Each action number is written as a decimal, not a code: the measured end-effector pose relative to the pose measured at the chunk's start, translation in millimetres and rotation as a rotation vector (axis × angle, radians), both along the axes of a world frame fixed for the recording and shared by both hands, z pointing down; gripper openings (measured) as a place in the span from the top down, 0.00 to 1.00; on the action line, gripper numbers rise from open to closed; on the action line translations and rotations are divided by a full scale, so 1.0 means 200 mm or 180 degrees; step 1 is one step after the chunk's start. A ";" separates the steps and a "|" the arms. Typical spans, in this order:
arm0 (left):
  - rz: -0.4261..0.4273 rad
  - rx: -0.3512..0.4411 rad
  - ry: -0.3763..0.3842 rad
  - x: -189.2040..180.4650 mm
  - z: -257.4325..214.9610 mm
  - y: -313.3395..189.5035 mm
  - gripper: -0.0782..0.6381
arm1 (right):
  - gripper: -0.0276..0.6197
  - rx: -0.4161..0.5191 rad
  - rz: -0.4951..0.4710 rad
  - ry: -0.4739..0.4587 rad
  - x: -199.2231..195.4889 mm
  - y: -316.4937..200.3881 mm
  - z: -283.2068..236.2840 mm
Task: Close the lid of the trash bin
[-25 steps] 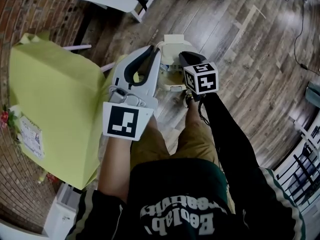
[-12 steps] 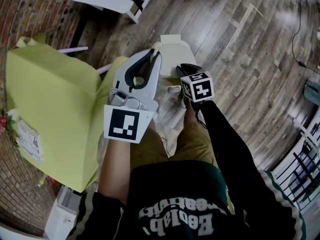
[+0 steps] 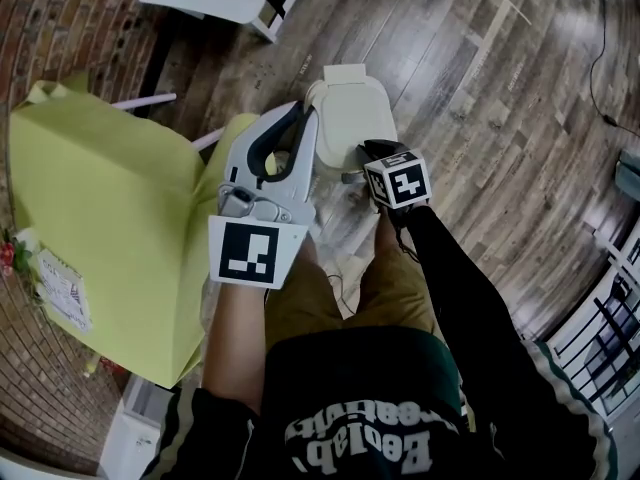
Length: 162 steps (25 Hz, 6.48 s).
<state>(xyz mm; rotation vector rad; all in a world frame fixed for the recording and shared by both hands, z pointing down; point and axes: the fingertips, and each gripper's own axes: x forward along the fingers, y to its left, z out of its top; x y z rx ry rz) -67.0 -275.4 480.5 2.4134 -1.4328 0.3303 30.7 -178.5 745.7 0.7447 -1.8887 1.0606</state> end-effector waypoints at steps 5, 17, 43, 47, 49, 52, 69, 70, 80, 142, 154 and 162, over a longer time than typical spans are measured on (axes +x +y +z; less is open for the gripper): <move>-0.0030 -0.0055 0.0026 -0.01 0.05 -0.01 0.84 | 0.87 -0.0081 -0.0008 0.0022 0.00 0.04 0.08; -0.0008 -0.0178 0.0038 -0.02 0.20 -0.03 0.84 | 0.87 -0.0115 0.0020 0.0070 -0.02 0.00 0.24; 0.0086 -0.0299 -0.0024 -0.04 0.42 -0.10 0.83 | 0.86 -0.0322 0.0035 0.0213 -0.01 0.12 0.60; 0.0065 -0.0286 -0.0005 -0.05 0.41 -0.10 0.83 | 0.85 -0.0308 0.0027 0.0240 -0.01 0.13 0.62; 0.0069 -0.0286 -0.0022 -0.07 0.41 -0.10 0.83 | 0.85 -0.0305 0.0047 0.0243 -0.02 0.13 0.63; 0.0067 -0.0304 -0.0032 -0.08 0.44 -0.10 0.83 | 0.85 -0.0258 0.0058 0.0224 -0.02 0.14 0.63; 0.0045 -0.0336 -0.0022 -0.09 0.48 -0.05 0.82 | 0.87 -0.0049 0.0059 0.0343 -0.03 0.15 0.66; 0.0043 -0.0344 -0.0034 -0.09 0.48 -0.05 0.82 | 0.86 -0.0036 0.0059 0.0332 -0.03 0.15 0.66; 0.0004 -0.0323 -0.0033 -0.10 0.47 -0.01 0.82 | 0.80 0.0059 0.0102 0.0283 -0.04 0.17 0.65; -0.0117 0.0201 0.0016 0.12 -0.55 -0.14 0.82 | 0.84 0.2247 0.0436 -0.0585 0.14 -0.57 -1.30; -0.0115 0.0335 0.0135 0.10 -0.89 -0.16 0.82 | 0.84 0.2715 0.0417 -0.0775 0.13 -0.69 -1.84; -0.0118 0.0462 0.0099 0.10 -1.12 -0.16 0.82 | 0.85 0.3049 0.0466 -0.0835 0.19 -0.77 -2.18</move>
